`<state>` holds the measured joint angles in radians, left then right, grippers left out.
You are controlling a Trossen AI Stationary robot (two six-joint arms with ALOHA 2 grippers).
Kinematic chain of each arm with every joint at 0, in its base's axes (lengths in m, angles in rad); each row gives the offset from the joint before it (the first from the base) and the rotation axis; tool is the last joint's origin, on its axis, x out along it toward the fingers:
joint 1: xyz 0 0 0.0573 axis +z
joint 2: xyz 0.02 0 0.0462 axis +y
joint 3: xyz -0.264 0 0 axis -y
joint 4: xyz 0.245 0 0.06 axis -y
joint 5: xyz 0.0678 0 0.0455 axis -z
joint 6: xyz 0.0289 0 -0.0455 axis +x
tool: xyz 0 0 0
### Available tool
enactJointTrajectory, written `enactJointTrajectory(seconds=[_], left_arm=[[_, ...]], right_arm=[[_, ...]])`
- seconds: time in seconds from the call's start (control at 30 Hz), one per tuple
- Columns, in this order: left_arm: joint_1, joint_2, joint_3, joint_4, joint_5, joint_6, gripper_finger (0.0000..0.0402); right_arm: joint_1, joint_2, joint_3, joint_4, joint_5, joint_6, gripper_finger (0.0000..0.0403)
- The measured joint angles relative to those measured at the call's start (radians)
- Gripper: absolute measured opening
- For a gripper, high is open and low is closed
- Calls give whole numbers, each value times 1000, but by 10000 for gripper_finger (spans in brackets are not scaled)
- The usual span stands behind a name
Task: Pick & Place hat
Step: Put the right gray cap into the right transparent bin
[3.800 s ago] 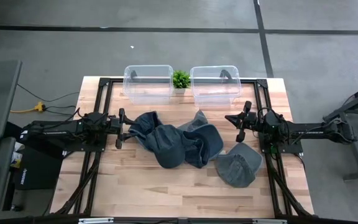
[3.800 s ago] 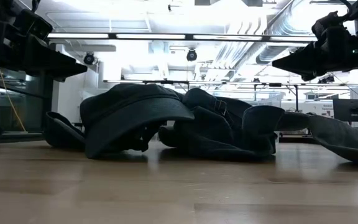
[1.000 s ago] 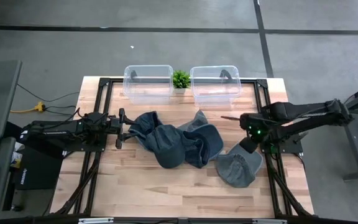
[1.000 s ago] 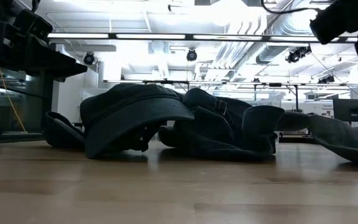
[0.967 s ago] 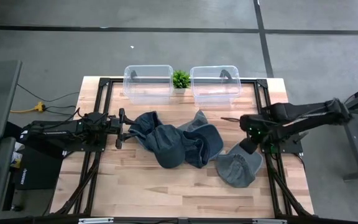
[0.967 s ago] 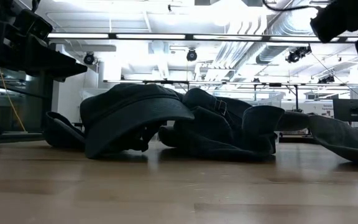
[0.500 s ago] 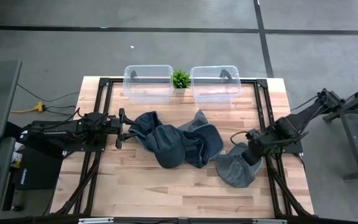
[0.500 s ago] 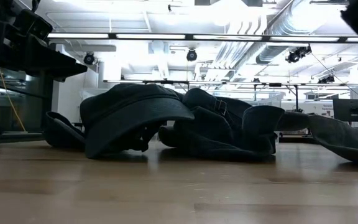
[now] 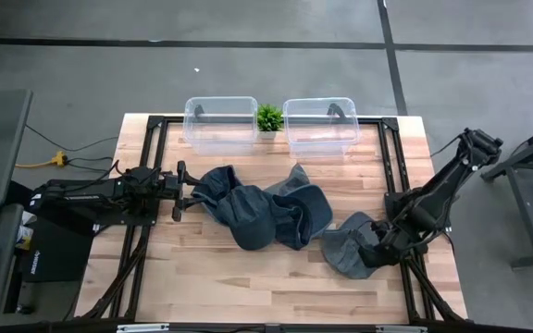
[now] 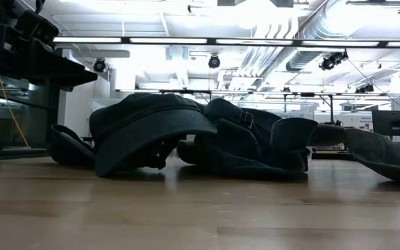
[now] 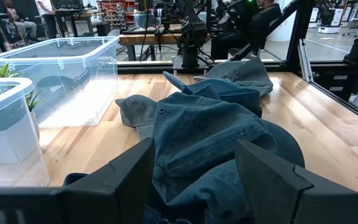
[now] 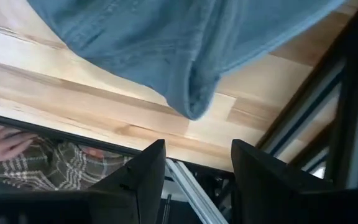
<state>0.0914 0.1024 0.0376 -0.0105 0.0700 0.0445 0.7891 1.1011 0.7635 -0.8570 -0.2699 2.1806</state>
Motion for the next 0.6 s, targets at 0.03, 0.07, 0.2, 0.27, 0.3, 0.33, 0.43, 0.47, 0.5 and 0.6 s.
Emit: enactJointTrajectory(seconds=[0.03,0.07,0.2,0.27,0.3,0.33,0.43,0.47,0.5,0.6], left_arm=[[0,0,0,0,0,0,221],[0,0,0,0,0,0,221],[0,0,0,0,0,0,221],[0,0,0,0,0,0,221],[0,0,0,0,0,0,221],[0,0,0,0,0,0,221],[0,0,0,0,0,0,221],[0,0,0,0,0,0,221],[0,0,0,0,0,0,221],[0,0,0,0,0,0,221]], right_arm=[[0,5,0,5,1,-1,180],[-1,6,0,9,3,-4,181],[-3,6,0,9,33,-12,197],[-3,6,0,9,32,-13,210],[-3,6,0,8,30,-12,218],[-3,6,1,3,29,-9,226],[-4,6,-4,-11,6,14,252],[-4,6,-10,-11,-7,22,261],[-4,6,-18,-11,-18,34,268],[-6,18,-36,-1,-35,46,287]])
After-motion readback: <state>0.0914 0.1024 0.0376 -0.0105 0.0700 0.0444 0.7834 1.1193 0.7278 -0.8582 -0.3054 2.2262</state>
